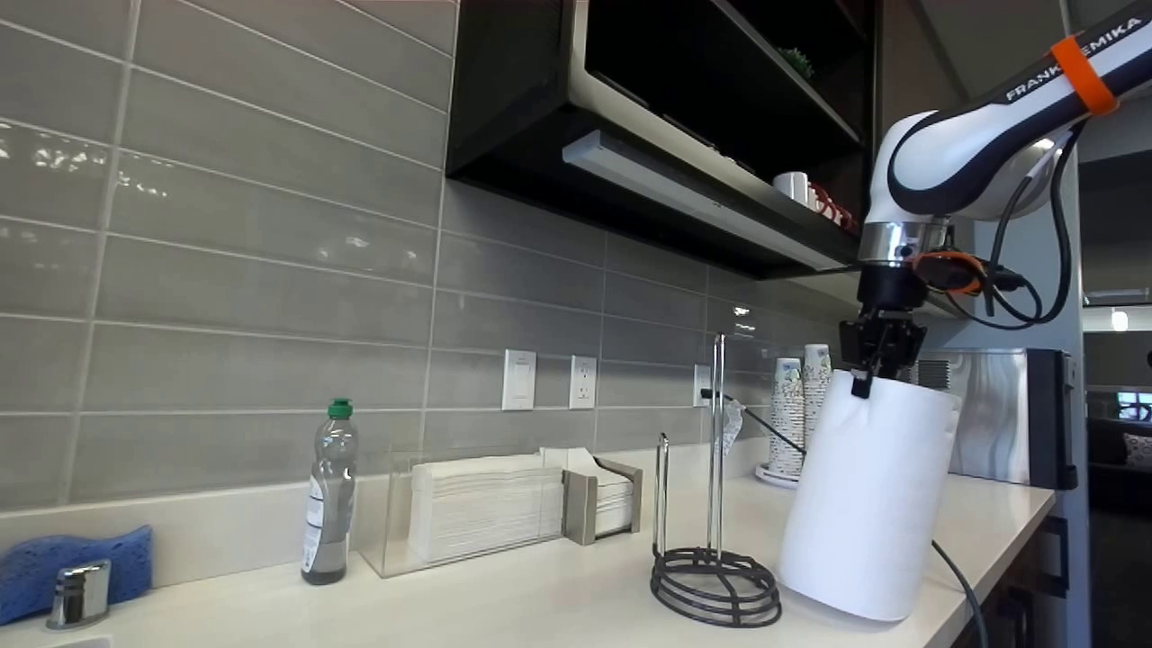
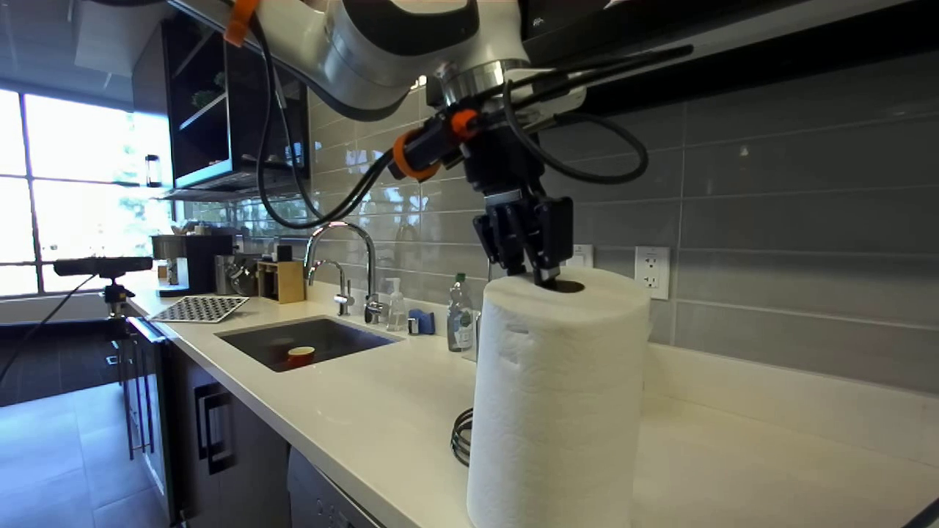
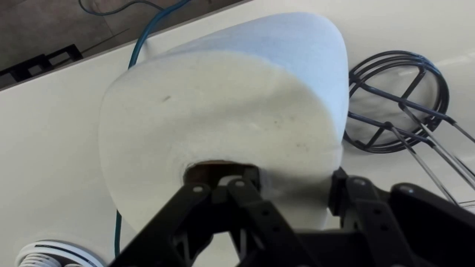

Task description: Shift the paper towel roll to the table

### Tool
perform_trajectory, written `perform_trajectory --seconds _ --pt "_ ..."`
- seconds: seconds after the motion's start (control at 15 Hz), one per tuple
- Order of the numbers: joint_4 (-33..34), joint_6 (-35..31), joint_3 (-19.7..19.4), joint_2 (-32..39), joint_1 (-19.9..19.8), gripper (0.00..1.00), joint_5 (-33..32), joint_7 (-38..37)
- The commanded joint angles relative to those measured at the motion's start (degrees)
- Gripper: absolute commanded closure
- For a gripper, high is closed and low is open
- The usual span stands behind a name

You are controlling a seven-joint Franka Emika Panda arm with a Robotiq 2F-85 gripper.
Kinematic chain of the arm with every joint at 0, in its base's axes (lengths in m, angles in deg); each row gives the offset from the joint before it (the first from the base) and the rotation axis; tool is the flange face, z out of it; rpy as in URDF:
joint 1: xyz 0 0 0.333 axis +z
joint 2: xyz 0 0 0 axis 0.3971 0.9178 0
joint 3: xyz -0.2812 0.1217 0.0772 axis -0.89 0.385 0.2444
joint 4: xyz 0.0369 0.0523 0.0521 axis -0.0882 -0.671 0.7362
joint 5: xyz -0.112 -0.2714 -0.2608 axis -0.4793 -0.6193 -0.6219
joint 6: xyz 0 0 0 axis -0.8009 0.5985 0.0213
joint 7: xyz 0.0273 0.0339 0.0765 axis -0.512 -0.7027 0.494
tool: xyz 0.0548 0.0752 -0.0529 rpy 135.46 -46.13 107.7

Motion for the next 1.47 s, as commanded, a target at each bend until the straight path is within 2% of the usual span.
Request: perform_trajectory --seconds 0.0,0.07,0.13,0.27,0.53,0.67,1.13,1.4 --pt "0.58 -1.31 0.42 0.72 -0.06 0.82 1.49 1.53" --pt "0.64 -1.31 0.44 0.91 0.0 0.81 1.56 1.66" --pt "0.71 -1.29 0.4 1.03 0.07 0.32 1.76 1.87" --pt "0.8 -1.17 0.39 1.1 0.09 0.31 1.96 2.09" --pt "1.01 -1.57 0.36 1.01 0.17 0.04 2.24 2.52" --pt "1.33 -1.72 0.47 0.79 0.2 0.0 2.26 2.64" --pt "2.99 -1.26 1.05 -1.7 -0.16 0.0 1.29 2.41" --pt "3.24 0.14 0.36 -6.3 0.35 0.0 2.05 5.74"
